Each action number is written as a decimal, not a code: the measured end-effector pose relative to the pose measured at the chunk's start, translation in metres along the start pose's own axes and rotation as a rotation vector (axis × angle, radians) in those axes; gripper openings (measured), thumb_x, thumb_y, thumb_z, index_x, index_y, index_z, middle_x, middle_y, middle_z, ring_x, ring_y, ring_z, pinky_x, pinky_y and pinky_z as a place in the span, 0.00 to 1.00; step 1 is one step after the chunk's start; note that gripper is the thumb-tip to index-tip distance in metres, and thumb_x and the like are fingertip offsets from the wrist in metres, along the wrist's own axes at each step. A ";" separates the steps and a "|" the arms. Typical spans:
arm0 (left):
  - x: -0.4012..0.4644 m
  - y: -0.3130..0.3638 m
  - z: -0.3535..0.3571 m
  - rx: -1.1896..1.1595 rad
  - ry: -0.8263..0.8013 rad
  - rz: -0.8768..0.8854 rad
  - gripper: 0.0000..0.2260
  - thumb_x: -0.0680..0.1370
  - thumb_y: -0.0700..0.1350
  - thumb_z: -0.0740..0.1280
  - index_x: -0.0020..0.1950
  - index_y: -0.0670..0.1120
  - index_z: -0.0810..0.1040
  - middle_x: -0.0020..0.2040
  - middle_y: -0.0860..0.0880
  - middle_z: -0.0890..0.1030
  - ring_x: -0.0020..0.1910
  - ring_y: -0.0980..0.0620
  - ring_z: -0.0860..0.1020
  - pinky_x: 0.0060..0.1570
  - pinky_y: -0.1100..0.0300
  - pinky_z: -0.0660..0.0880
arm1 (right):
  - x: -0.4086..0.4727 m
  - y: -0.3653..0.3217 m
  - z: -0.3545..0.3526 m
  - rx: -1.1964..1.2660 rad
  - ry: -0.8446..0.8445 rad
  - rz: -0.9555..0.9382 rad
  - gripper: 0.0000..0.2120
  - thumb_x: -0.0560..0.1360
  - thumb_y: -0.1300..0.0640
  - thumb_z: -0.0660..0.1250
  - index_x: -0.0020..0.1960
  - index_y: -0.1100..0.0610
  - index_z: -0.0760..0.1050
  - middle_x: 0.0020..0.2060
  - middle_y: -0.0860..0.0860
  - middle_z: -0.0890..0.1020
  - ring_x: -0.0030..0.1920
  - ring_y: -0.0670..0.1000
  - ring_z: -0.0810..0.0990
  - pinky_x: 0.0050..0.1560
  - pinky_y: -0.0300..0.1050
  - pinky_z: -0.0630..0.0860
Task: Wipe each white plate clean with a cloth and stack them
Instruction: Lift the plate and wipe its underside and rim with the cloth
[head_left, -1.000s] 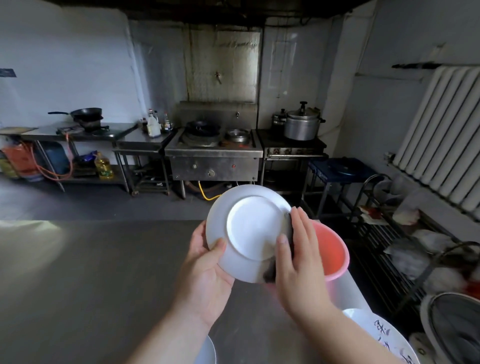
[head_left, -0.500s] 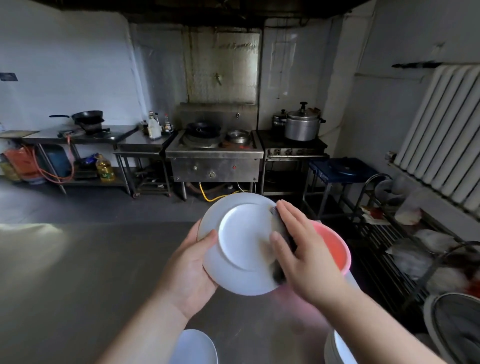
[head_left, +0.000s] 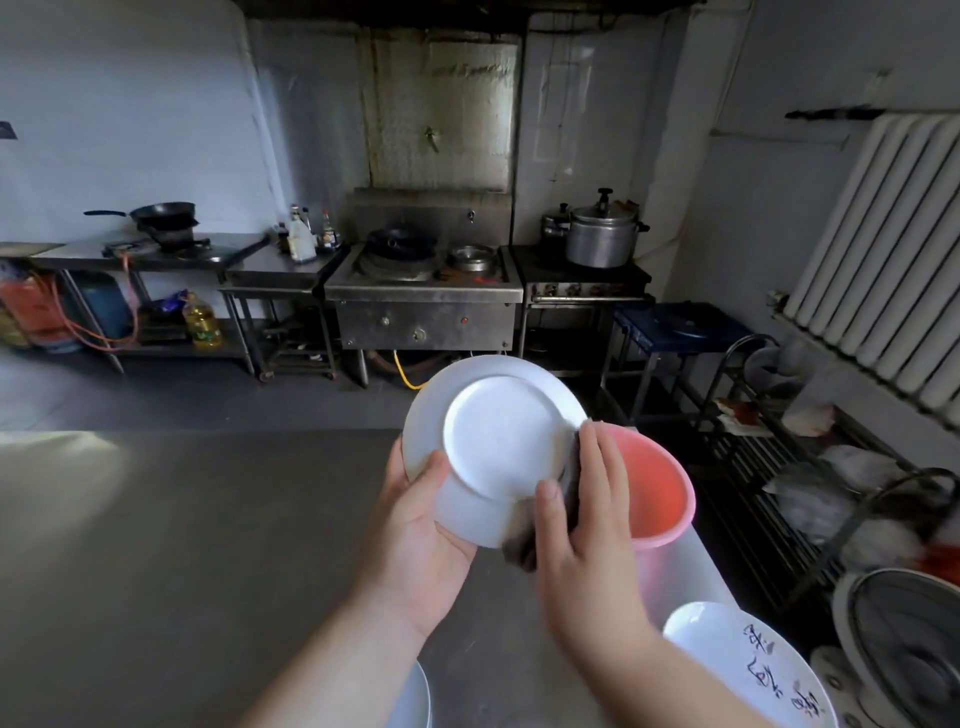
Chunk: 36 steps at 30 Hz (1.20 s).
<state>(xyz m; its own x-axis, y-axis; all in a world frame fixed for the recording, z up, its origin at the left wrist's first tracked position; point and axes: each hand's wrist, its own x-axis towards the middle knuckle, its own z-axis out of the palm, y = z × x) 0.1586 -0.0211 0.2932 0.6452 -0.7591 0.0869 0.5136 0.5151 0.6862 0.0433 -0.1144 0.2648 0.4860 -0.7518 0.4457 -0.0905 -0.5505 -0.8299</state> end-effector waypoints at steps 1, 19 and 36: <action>-0.002 -0.003 0.001 0.008 -0.001 -0.001 0.20 0.82 0.42 0.64 0.75 0.51 0.73 0.70 0.41 0.80 0.69 0.37 0.79 0.62 0.39 0.80 | -0.012 0.002 0.006 0.037 0.031 0.023 0.39 0.80 0.34 0.57 0.85 0.47 0.52 0.83 0.37 0.49 0.82 0.38 0.49 0.81 0.40 0.55; -0.015 -0.007 -0.009 0.099 -0.031 -0.041 0.24 0.78 0.41 0.68 0.74 0.54 0.74 0.71 0.43 0.80 0.68 0.38 0.80 0.52 0.41 0.83 | -0.036 0.016 0.000 -0.083 -0.145 -0.026 0.41 0.81 0.29 0.47 0.84 0.49 0.38 0.83 0.39 0.38 0.82 0.38 0.40 0.78 0.29 0.44; -0.011 -0.011 0.016 0.045 0.008 -0.092 0.24 0.80 0.49 0.66 0.77 0.48 0.74 0.71 0.42 0.80 0.70 0.40 0.79 0.57 0.41 0.82 | 0.024 0.009 -0.037 0.094 0.061 0.186 0.21 0.85 0.47 0.62 0.77 0.46 0.71 0.73 0.38 0.74 0.71 0.31 0.69 0.77 0.45 0.67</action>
<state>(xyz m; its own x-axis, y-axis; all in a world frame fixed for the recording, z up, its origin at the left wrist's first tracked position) 0.1364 -0.0246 0.2960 0.6007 -0.7993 0.0163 0.5451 0.4244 0.7230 0.0221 -0.1506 0.2809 0.4150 -0.8593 0.2991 -0.0910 -0.3663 -0.9260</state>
